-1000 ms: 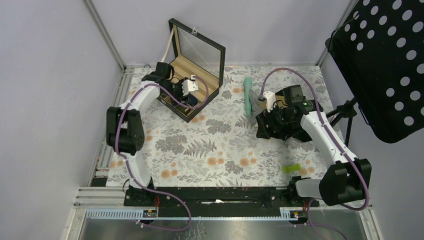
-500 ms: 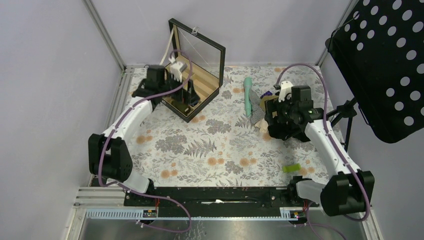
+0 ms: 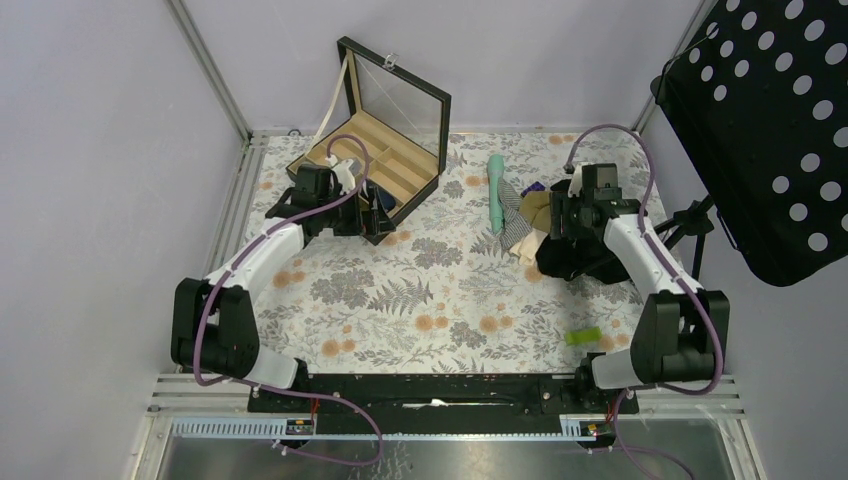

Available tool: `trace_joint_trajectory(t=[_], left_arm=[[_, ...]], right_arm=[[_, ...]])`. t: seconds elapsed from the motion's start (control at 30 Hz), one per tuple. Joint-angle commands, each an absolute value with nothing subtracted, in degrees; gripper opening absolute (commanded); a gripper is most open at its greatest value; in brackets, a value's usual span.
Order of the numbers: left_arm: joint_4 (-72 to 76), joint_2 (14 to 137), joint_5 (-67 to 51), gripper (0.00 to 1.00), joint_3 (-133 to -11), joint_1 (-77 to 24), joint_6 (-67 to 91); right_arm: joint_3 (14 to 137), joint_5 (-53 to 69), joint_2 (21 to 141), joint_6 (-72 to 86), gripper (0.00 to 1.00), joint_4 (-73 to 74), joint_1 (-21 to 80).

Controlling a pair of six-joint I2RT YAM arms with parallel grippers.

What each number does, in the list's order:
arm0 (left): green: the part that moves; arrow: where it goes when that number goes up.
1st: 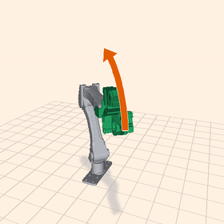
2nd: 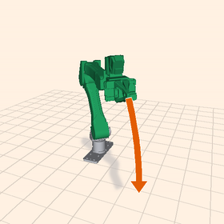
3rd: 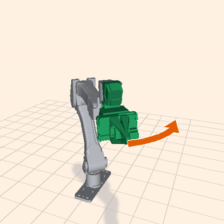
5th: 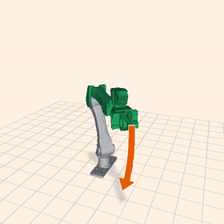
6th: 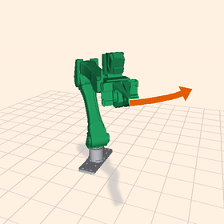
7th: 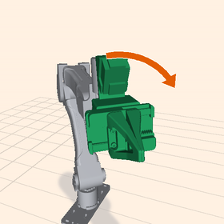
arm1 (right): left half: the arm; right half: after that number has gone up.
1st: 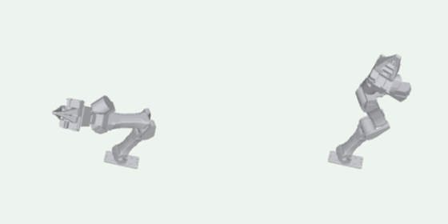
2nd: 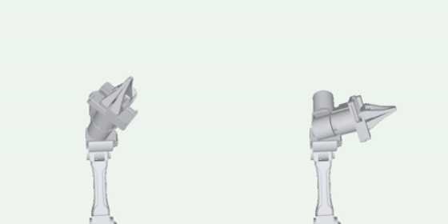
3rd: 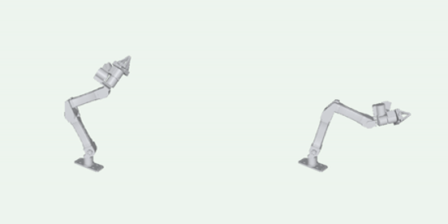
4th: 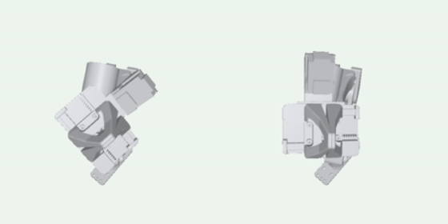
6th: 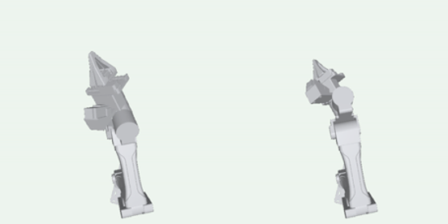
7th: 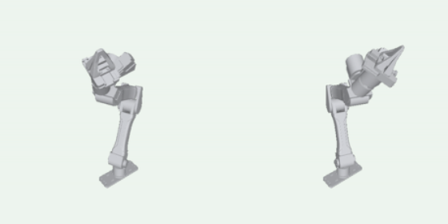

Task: Roll the underwear
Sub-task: Move the underwear to the center of the board.

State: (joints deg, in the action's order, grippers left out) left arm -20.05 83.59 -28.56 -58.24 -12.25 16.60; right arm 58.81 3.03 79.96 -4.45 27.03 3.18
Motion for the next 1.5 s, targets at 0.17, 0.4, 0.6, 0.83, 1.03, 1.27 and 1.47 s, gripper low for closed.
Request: trace_joint_trajectory(t=[0.17,0.4,0.6,0.83,1.03,1.27,1.47], left_arm=[[-16.33,80.8,-33.36,0.99,-58.74,-11.95,19.79],[-11.79,80.2,-43.67,0.81,-57.3,-11.95,18.55],[-10.84,81.12,-45.9,0.74,-57.52,-11.95,18.46],[-9.46,81.78,-47.37,0.67,-57.49,-11.95,18.28],[-8.78,83.36,-45.36,0.65,-59.63,-11.95,17.59],[-9.73,86.76,-45.57,0.64,-65.62,-11.95,14.87],[-13.8,89.31,-43.09,0.63,-71.45,-11.95,8.92]], right_arm=[[61.53,-4.26,86.0,3.56,0.67,24.89,0.35],[61.64,-1.4,89.71,5.25,0.64,21.91,-2.29],[61.12,6.34,92.36,6.72,0.58,18.59,-5.07],[62.59,14.45,90.05,3.54,0.03,18.89,-6.16],[62.42,14.81,78.23,2.69,0.0,22.48,-6.15],[61.96,23.35,64.08,-0.49,0.0,25.39,-6.0],[61.89,34.9,61.21,-5.67,0.0,29.74,-4.44]])
